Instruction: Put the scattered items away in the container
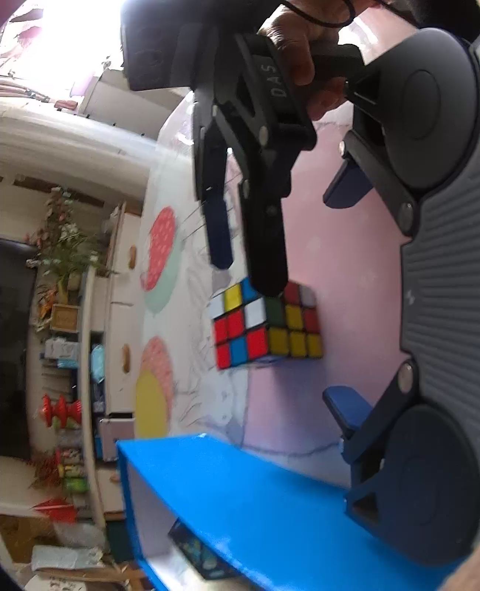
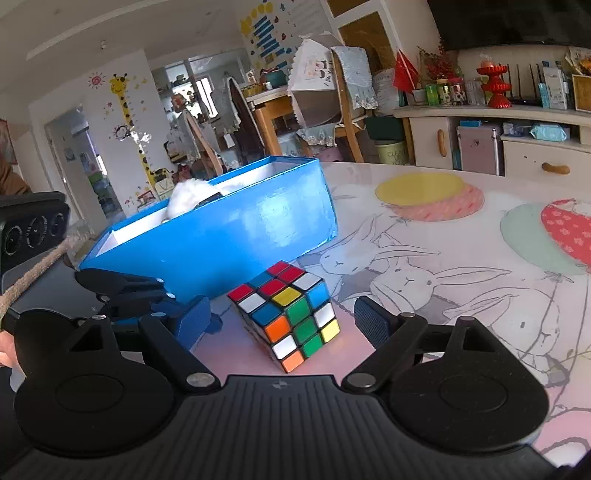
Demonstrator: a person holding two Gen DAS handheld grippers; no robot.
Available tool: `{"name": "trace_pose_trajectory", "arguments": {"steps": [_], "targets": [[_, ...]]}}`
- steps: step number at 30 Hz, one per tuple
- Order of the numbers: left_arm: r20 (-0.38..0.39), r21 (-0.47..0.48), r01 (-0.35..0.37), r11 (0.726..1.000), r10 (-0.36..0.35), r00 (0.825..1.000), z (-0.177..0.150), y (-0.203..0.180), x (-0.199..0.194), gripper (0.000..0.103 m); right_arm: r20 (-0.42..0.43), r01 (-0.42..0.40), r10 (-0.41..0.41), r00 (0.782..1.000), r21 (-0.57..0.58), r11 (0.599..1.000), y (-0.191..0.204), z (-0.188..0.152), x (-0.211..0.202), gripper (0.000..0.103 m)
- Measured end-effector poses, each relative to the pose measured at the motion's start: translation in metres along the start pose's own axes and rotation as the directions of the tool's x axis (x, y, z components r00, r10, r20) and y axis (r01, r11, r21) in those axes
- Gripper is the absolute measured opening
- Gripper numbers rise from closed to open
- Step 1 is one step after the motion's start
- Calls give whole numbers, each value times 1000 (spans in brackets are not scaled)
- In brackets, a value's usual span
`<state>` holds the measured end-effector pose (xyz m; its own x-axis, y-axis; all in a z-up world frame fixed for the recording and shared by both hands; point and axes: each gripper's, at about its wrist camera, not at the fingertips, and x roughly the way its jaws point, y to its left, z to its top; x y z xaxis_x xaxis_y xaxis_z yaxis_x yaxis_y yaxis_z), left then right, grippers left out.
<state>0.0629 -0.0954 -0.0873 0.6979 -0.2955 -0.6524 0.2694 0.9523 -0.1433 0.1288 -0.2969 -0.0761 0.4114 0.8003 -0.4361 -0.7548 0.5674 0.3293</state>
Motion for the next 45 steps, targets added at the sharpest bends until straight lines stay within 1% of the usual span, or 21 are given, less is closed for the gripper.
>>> {"name": "trace_pose_trajectory", "arguments": {"steps": [3, 5, 7, 9, 12, 18, 20, 21, 23, 28, 35, 39, 43, 45], "targets": [[47, -16, -26, 1000, 27, 999, 7, 2, -4, 99, 20, 40, -41, 999, 37, 998, -8, -2, -9, 103], [75, -25, -36, 999, 38, 997, 12, 4, -6, 90, 38, 68, -71, 997, 73, 995, -15, -5, -20, 103], [91, -36, -37, 999, 40, 995, 17, 5, -6, 88, 50, 90, -95, 994, 105, 990, -22, -8, -30, 103], [86, -41, -26, 999, 30, 996, 22, 6, -2, 88, 57, 100, -106, 993, 108, 989, -24, -11, -37, 103], [69, -38, -17, 999, 19, 997, 25, 4, 5, 88, 46, 93, -98, 994, 110, 990, -23, -12, -38, 103], [51, -32, -66, 997, 68, 996, 24, -2, 17, 83, -8, 67, -67, 998, 230, 971, -24, -5, -15, 103], [36, -21, -89, 996, 90, 995, 23, -2, 23, 73, -24, 69, -65, 998, 271, 960, -25, -4, -7, 103], [29, -18, -97, 995, 97, 995, 22, -1, 26, 70, -28, 73, -67, 997, 287, 955, -25, -4, -4, 103], [22, -27, -91, 995, 92, 996, 21, 1, 29, 61, -26, 77, -73, 997, 304, 950, -27, -5, -2, 103], [29, -37, -85, 996, 86, 996, 20, 5, 30, 60, 7, 75, -82, 997, 339, 938, -38, -7, -4, 103], [40, -44, -109, 993, 111, 993, 19, 10, 27, 60, 20, 87, -101, 995, 356, 930, -51, -7, -2, 103], [46, -47, -110, 993, 113, 993, 18, 13, 25, 60, 20, 92, -106, 994, 351, 932, -49, -6, 4, 103], [61, -54, -92, 994, 96, 994, 17, 14, 21, 59, 24, 84, -99, 995, 357, 930, -46, -7, 6, 103], [55, -49, -93, 994, 96, 994, 17, 13, 23, 59, 20, 75, -88, 996, 361, 930, -45, -7, 8, 103]]}}
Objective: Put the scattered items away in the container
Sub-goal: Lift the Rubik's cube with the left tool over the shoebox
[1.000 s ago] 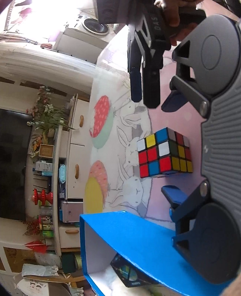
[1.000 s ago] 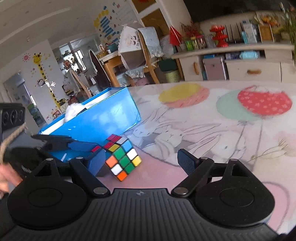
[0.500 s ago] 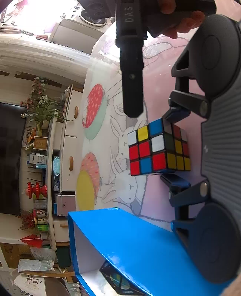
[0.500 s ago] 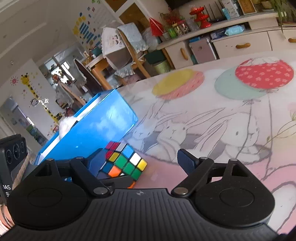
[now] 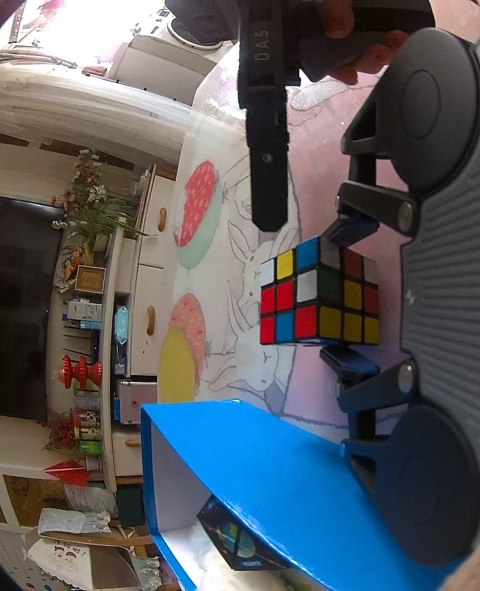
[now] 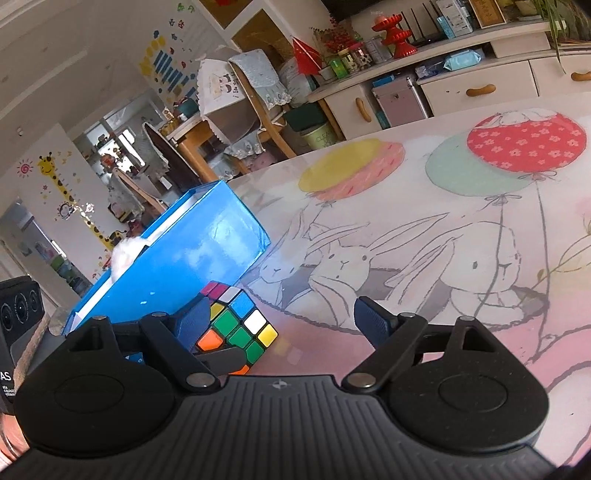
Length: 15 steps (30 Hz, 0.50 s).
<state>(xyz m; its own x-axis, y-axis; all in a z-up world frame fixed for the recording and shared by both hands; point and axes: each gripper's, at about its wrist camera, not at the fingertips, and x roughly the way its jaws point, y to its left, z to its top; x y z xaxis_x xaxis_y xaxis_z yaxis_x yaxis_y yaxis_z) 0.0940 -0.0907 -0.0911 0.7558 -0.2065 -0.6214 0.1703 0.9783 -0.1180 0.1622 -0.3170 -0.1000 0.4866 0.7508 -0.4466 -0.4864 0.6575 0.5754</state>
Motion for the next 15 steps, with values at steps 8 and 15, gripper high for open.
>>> {"name": "trace_pose_trajectory", "arguments": {"steps": [8, 15], "targets": [[-17, 10, 6, 1000, -6, 1000, -4, 0, 1, 59, -21, -115, 115, 993, 22, 993, 9, 5, 23, 103], [-21, 5, 19, 1000, -19, 1000, -6, 3, 3, 58, -86, -155, 143, 986, -155, 976, 37, 4, 35, 103]]}}
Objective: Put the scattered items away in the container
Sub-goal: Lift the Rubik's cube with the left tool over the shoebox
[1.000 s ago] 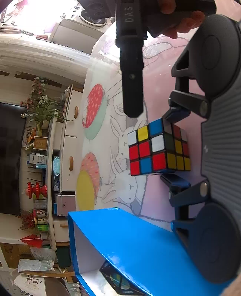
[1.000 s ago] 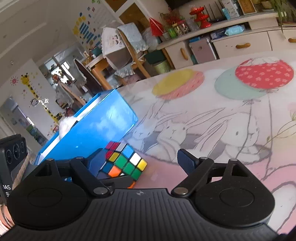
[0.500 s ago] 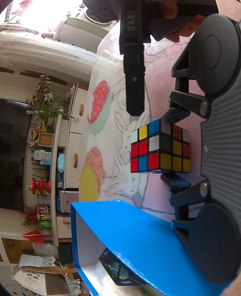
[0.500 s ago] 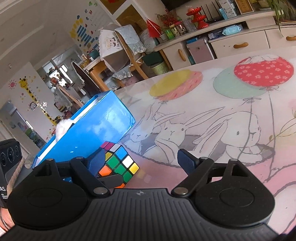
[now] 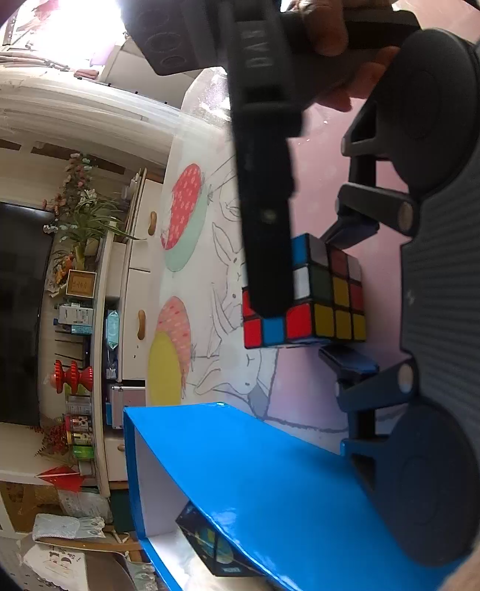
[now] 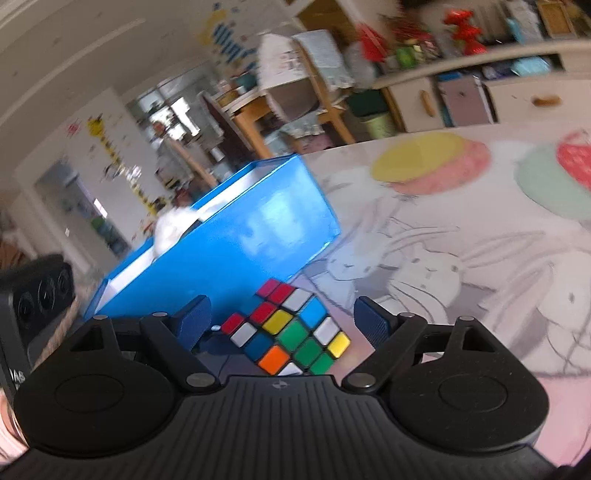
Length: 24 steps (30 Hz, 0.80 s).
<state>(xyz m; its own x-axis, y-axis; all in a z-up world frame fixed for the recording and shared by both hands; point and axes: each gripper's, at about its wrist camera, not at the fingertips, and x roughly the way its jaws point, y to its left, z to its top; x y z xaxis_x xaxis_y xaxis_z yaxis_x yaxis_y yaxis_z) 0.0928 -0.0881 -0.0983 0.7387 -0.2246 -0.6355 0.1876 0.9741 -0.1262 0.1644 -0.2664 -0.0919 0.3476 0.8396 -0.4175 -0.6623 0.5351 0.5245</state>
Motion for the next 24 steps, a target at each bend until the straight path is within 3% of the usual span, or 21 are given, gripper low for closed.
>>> {"name": "trace_pose_trajectory", "arguments": {"steps": [9, 10, 13, 24], "targets": [[2, 3, 8, 1000, -8, 1000, 1, -1, 1, 58, -43, 11, -16, 999, -107, 994, 12, -4, 5, 102], [3, 3, 7, 1000, -7, 1000, 1, -1, 1, 58, -44, 19, -24, 999, -107, 994, 12, -4, 5, 96], [6, -5, 8, 1000, -8, 1000, 1, 0, 1, 59, -44, 22, -26, 999, -94, 995, 11, -5, 2, 93], [17, -21, 22, 1000, -22, 1000, 1, -6, 1, 58, -43, 69, -73, 996, -83, 994, 19, -6, -4, 90]]}}
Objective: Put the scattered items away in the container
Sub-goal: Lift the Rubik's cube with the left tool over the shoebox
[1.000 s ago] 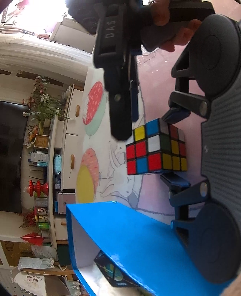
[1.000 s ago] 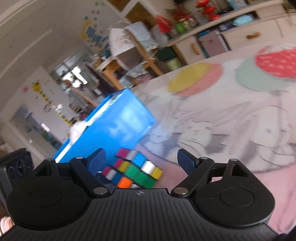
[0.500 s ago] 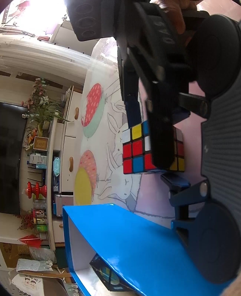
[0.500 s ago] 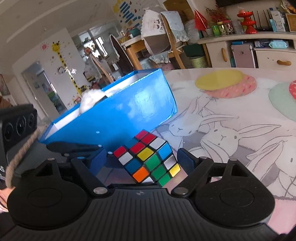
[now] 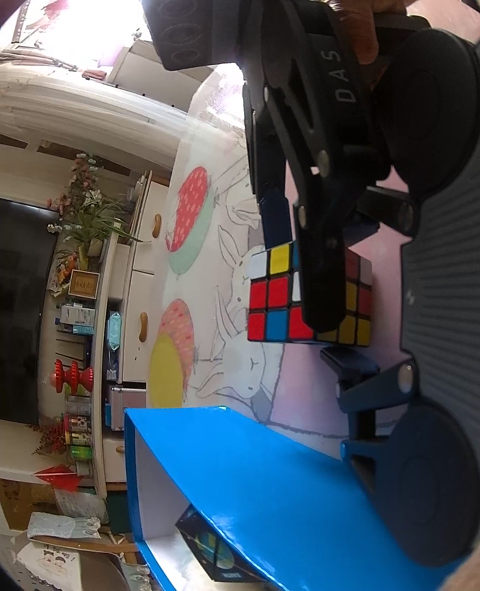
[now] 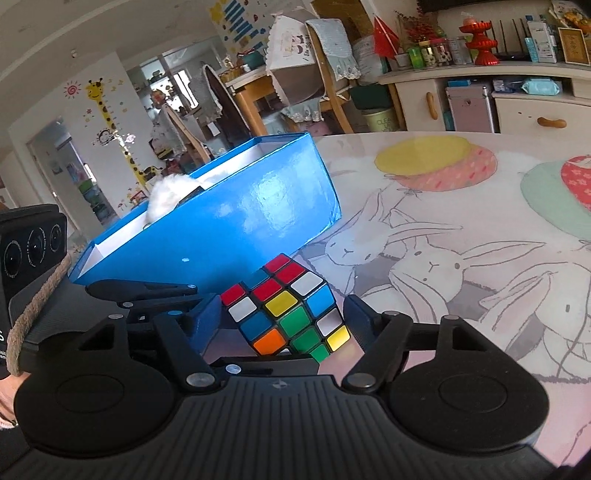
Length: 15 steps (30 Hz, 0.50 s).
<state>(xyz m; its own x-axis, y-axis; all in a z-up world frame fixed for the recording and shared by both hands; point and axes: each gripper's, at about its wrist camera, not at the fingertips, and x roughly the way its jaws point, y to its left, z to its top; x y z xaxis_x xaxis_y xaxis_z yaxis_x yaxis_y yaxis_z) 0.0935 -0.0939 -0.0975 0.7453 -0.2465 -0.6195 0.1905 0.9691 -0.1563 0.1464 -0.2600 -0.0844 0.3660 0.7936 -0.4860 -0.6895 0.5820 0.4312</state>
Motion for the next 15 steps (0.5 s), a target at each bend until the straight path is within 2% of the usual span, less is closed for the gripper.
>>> {"name": "trace_pose_trajectory", "arguments": {"steps": [4, 15], "targets": [[8, 8, 16, 1000, -16, 1000, 3, -5, -4, 58, 8, 10, -10, 1000, 13, 1000, 2, 0, -7, 86], [23, 11, 48, 999, -49, 999, 6, -13, -9, 57, 13, 40, -41, 999, 64, 997, 1, -2, -23, 86]]}}
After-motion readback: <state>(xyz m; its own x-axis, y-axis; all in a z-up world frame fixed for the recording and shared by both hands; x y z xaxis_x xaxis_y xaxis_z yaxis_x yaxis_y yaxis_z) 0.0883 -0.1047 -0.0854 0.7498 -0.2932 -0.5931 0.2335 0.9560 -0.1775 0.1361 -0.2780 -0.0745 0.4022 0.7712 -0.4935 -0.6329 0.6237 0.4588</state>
